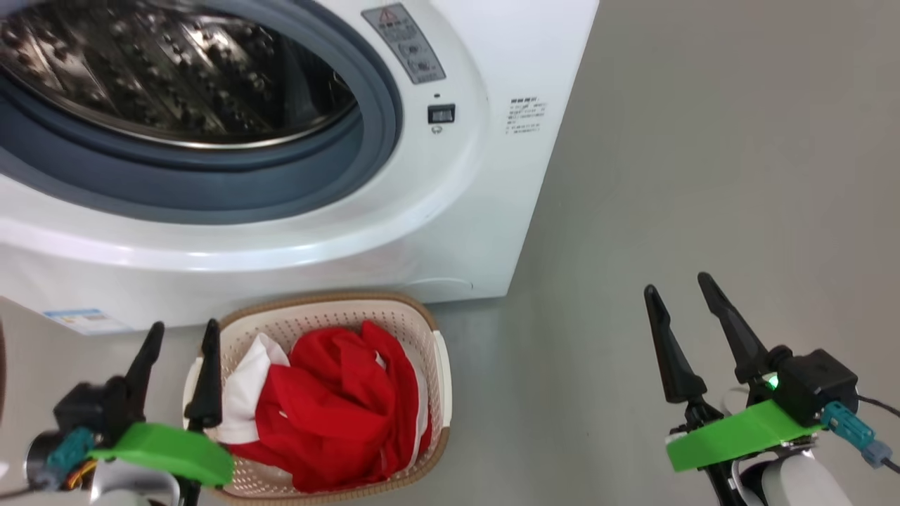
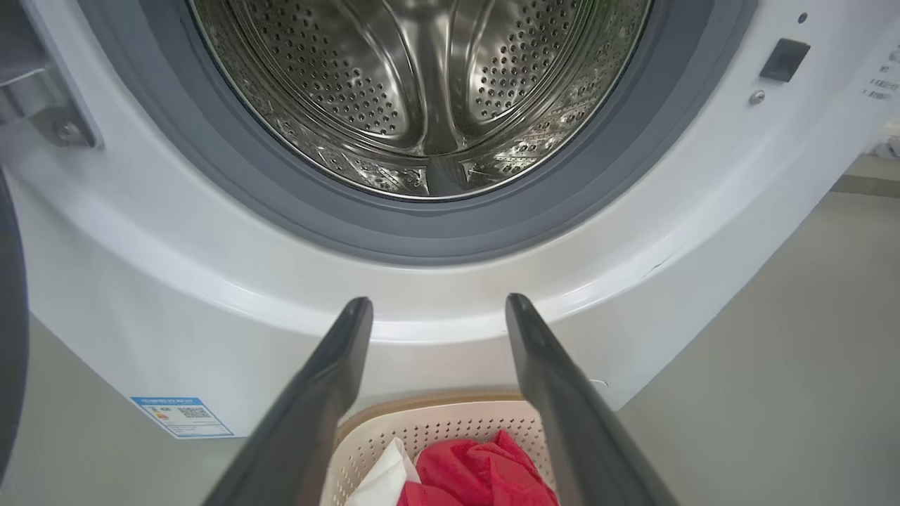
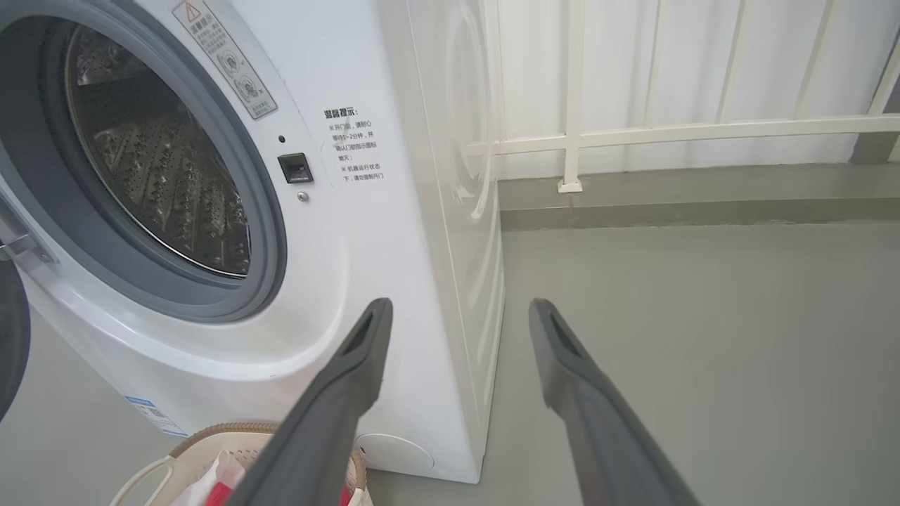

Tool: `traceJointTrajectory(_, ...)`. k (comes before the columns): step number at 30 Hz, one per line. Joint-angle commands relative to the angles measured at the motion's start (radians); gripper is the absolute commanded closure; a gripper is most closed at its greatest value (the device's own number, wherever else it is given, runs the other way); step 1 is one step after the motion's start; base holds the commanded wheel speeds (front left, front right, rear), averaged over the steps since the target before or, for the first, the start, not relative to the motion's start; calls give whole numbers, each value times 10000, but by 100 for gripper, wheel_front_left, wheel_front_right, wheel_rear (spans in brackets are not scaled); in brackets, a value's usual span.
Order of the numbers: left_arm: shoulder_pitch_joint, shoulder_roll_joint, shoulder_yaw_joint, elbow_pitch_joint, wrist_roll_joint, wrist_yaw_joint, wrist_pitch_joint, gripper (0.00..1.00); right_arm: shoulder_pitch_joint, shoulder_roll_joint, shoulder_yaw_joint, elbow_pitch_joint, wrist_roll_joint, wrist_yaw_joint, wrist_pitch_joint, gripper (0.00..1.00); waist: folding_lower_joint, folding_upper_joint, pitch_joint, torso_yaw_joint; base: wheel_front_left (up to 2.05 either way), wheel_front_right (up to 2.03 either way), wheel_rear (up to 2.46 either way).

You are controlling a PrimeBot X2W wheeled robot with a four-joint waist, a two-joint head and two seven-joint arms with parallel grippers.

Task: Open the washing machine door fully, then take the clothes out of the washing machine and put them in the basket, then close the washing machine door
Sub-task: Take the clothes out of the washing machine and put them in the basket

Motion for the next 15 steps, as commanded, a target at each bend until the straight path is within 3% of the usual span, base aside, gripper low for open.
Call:
traceJointTrajectory(1,343,150,558,-599,259,-44,-80,0,128,-1,127,-213,-82,48,-65,0,0,0,-418,43,0,0,0)
traceJointTrajectory(15,2557,-553,1515,-3293,1172,-53,-80,0,920,-102,-110,-312,-50,48,-65,0,0,0,-1175,64,0,0,0)
